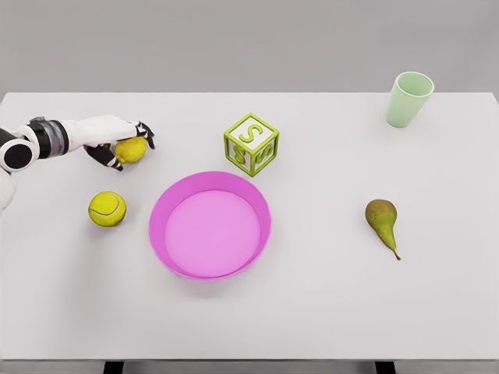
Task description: Put the lemon on the plate with left arm
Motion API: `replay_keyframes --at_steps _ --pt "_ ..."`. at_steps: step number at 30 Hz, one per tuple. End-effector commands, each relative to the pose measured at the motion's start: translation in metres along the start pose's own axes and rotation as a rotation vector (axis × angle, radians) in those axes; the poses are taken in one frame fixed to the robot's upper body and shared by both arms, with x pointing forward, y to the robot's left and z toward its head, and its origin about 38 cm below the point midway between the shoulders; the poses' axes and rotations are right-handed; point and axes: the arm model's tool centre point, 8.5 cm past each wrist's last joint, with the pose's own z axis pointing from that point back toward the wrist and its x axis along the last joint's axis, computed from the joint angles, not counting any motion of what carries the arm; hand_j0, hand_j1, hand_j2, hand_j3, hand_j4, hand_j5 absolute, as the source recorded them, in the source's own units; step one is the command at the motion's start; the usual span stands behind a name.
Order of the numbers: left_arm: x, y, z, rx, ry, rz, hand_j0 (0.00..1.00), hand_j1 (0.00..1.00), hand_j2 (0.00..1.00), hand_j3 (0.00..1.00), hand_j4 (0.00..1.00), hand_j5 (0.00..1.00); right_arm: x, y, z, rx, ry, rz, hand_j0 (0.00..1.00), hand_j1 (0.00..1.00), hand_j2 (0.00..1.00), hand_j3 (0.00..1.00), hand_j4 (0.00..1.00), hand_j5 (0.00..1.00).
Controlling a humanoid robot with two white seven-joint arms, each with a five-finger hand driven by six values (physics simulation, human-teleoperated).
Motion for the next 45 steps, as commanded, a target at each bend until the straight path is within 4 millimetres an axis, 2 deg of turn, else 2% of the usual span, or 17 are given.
replay_keyframes --at_steps 1,6,12,18,24,29,40,43,45 --pt "0.0 0.002 0.001 0.012 0.001 0.005 0.58 0.58 0.58 0.58 0.58 0.58 0.0 0.0 0.0 0.0 -0.001 0.0 1.0 1.0 1.0 1.0 1.0 1.0" --pt "0.001 0.005 0.002 0.022 -0.006 0.007 0.58 0.58 0.58 0.58 0.58 0.58 0.0 0.0 0.0 0.0 -0.001 0.0 1.0 1.0 1.0 1.0 1.0 1.0" --pt "0.021 0.028 0.005 0.084 -0.049 -0.064 0.58 0.58 0.58 0.58 0.58 0.58 0.0 0.0 0.0 0.0 -0.001 0.0 1.0 1.0 1.0 1.0 1.0 1.0" --pt "0.034 0.039 0.012 0.127 -0.072 -0.107 0.58 0.58 0.58 0.58 0.58 0.58 0.0 0.0 0.0 0.0 0.0 -0.001 1.0 1.0 1.0 1.0 1.0 1.0" --pt "0.048 0.039 0.02 0.177 -0.099 -0.133 0.58 0.58 0.58 0.58 0.58 0.58 0.0 0.0 0.0 0.0 0.001 0.0 1.0 1.0 1.0 1.0 1.0 1.0" --pt "0.047 0.038 0.028 0.203 -0.095 -0.126 0.58 0.58 0.58 0.58 0.58 0.58 0.0 0.0 0.0 0.0 0.001 0.0 1.0 1.0 1.0 1.0 1.0 1.0" --pt "0.069 0.033 0.046 0.276 -0.125 -0.161 0.58 0.58 0.58 0.58 0.58 0.58 0.0 0.0 0.0 0.0 0.001 0.0 1.0 1.0 1.0 1.0 1.0 1.0" --pt "0.064 0.033 0.055 0.28 -0.114 -0.165 0.58 0.58 0.58 0.58 0.58 0.58 0.0 0.0 0.0 0.0 0.001 0.0 1.0 1.0 1.0 1.0 1.0 1.0" --pt "0.07 0.036 0.059 0.298 -0.133 -0.171 0.58 0.58 0.58 0.58 0.58 0.58 0.0 0.0 0.0 0.0 0.001 0.0 1.0 1.0 1.0 1.0 1.0 1.0"
